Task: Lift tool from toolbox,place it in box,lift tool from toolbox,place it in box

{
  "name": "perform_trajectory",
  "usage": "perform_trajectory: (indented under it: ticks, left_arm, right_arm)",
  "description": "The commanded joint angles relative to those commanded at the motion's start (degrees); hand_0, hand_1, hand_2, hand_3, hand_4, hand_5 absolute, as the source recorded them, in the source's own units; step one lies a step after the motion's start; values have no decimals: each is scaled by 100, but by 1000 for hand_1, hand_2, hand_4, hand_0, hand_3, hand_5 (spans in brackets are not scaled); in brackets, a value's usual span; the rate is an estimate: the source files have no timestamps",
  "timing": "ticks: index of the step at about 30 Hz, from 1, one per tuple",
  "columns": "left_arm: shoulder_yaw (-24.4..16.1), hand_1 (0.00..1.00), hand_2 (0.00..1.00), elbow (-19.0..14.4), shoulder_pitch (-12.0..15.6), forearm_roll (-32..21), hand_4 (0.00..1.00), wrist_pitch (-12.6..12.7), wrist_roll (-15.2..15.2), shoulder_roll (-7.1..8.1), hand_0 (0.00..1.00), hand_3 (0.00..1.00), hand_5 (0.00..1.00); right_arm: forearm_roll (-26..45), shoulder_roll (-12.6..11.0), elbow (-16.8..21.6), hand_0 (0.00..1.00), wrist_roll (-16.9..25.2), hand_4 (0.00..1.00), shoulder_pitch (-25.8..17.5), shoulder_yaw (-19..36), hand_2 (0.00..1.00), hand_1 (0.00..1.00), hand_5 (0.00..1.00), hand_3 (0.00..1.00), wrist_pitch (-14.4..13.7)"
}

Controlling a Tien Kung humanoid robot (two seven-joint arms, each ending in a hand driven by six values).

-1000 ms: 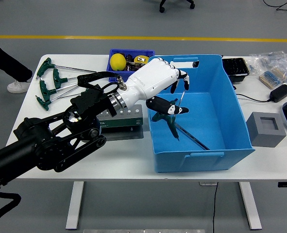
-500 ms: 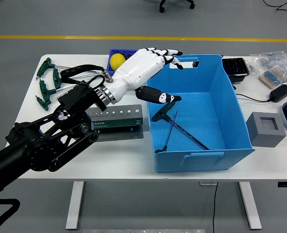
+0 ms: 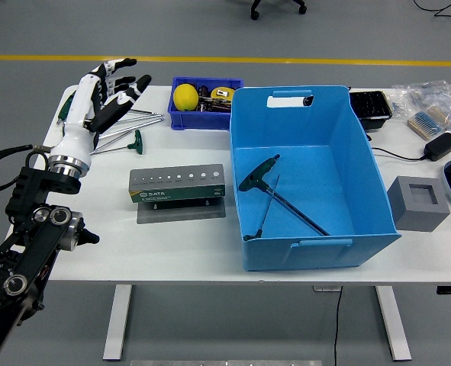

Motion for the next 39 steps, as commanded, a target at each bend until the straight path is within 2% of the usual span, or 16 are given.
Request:
perform_trajectory:
  ticks: [1,4,6,7,8,12,13,18,19,23,25,39]
  left_arm:
    - [-184,765,868,-44,163,-261,989,-117,15,-46,784,769,834]
    - [-538,765,868,-105,531,-1006,989,-533,51,-127,784,769,834]
    - [-674,765,868,-52,656,-1435,989,-776,51,-156,784,769,834]
    - [-740,800,894,-10,706,-1598,998,-865,43,-169,814,802,934]
    - [-788,800,894,22,745,-1682,998,-921,25,-178,814,802,934]
    - [-757,800,894,28,795,-1791,998,-978,-27,-145,814,802,934]
    - [-731,834,900,26,794,-1802,998,-989,-34,-130,821,800,989]
    - [-608,834,900,31,751,-1723,998,-1202,-57,-57,821,800,989]
    - [-597,956,966,29,745,-1687,998,-1229,-60,-49,909,842,998]
    - [-583,956,966,17,759,-1558,998,-1319,-45,-23,909,842,998]
    - [-578,977,986,13,779,-1556,998,-1321,-56,-14,938,853,998]
    - [-567,970,984,-9,824,-1608,998,-1231,-152,126,946,853,998]
  right_arm:
    - [0,0,0,680,1,841,2,-6,725,640,763,622,1]
    - [56,3,0,680,11,841,6,-31,725,640,763,622,-11]
    - [56,4,0,680,12,841,7,-32,725,640,763,622,-9]
    - [38,3,0,680,9,840,11,-29,726,639,763,620,-4]
    - [24,2,0,680,8,840,17,-27,726,639,763,620,-1]
    - [30,-4,0,680,14,840,23,-28,726,639,763,620,2]
    - [25,-7,0,680,14,839,25,-28,725,639,761,621,6]
    - [57,-14,0,680,25,839,33,-39,725,639,761,621,-1]
    - [65,-15,0,679,27,838,35,-46,725,639,760,620,-1]
    - [51,-10,3,679,17,838,43,-47,725,639,760,620,-4]
    - [30,-8,6,681,3,837,53,-36,724,639,761,619,-4]
    - [-56,-25,17,682,-19,834,65,-24,724,639,759,618,20]
